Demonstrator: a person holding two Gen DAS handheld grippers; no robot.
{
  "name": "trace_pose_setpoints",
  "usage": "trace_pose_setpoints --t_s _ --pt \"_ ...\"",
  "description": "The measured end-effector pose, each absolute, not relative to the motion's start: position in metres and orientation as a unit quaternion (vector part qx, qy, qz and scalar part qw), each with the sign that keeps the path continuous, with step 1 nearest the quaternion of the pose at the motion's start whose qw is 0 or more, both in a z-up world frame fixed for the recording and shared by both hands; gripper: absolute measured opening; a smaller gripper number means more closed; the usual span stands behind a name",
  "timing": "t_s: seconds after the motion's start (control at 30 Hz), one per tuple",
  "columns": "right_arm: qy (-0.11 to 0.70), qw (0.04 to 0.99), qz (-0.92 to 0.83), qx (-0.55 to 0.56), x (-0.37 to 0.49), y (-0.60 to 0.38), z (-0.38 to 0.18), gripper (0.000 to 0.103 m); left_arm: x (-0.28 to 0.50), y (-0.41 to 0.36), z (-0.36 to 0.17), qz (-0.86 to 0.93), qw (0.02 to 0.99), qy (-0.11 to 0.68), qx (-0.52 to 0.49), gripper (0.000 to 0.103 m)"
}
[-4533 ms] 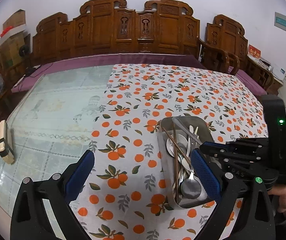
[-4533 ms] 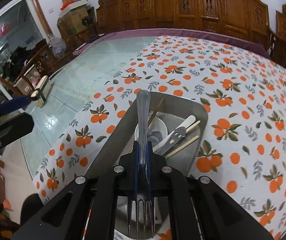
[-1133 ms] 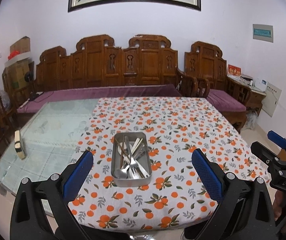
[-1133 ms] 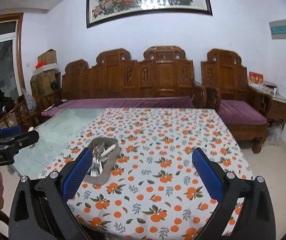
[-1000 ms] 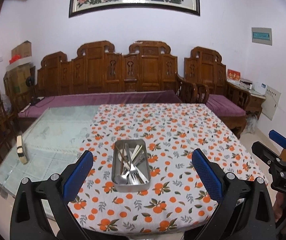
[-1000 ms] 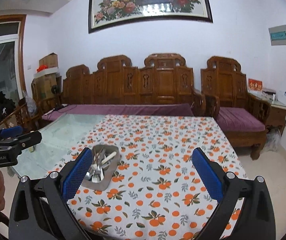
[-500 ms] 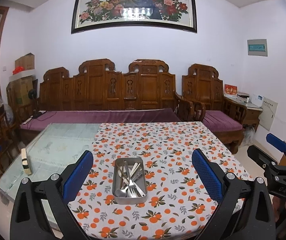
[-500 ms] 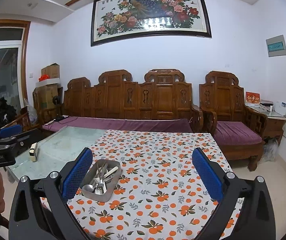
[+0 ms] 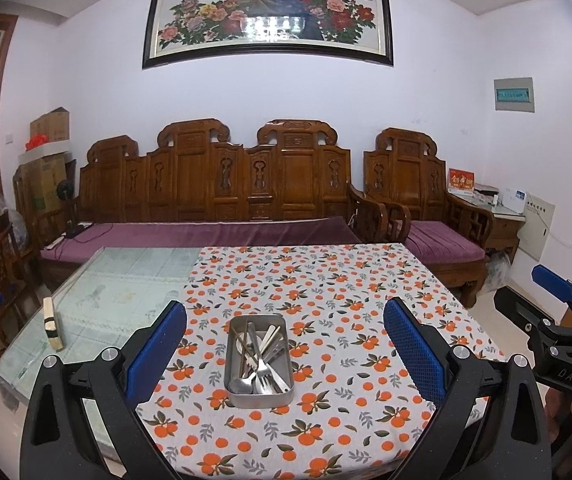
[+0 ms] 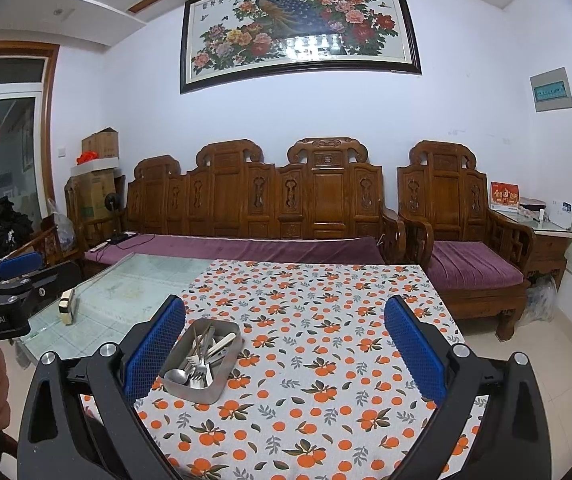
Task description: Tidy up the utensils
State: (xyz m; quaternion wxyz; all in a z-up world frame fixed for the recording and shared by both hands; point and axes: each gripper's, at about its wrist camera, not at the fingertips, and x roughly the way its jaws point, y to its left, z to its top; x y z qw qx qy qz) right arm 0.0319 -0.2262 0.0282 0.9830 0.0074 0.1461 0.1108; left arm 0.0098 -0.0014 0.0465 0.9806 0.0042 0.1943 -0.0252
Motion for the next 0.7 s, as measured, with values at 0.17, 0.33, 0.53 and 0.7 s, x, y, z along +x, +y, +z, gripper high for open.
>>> trace_pose_setpoints --t_s 0.17,0.33,0.53,0.7 --pt "0.147 0.983 0.111 0.008 0.0318 -0.2256 0.0275 0.100 0.0101 -0.0007 0.0444 -0.025 0.980 0.196 0.003 0.095" --pt "0.148 0.983 0.111 0.009 0.0317 -0.2256 0.0273 0.100 0.0100 -0.0004 0.0431 -0.024 0.980 0.198 0.006 0.095" --pt "0.149 0.983 0.110 0.009 0.0312 -0.2238 0.0252 0.100 0.0111 -0.0013 0.0418 -0.024 0.980 0.199 0.006 0.095" --pt "0.148 0.983 0.111 0.009 0.0312 -0.2241 0.0254 0.100 0.0111 -0.0015 0.0417 -0.024 0.980 0.199 0.006 0.095"
